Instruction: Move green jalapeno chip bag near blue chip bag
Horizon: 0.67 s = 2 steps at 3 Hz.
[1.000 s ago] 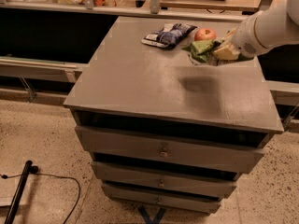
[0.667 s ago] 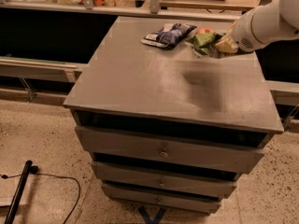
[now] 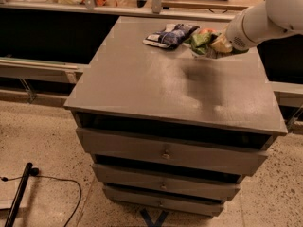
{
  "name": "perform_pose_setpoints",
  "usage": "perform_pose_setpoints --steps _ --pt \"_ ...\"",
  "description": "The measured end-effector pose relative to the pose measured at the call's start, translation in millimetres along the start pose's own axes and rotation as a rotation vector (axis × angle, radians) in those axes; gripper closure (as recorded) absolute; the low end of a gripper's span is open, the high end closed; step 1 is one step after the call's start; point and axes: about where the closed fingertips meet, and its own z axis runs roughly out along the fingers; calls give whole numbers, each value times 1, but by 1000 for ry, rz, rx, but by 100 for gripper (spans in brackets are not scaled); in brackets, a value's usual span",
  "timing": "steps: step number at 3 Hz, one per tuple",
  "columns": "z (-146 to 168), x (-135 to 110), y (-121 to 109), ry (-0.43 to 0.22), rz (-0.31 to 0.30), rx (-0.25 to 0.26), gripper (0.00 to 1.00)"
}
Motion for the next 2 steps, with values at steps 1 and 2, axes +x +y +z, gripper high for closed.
perform_pose_setpoints --steps 1,2 --pt "-1 7 -1 19 -8 1 62" --pt "-6 8 -5 32 -30 8 38"
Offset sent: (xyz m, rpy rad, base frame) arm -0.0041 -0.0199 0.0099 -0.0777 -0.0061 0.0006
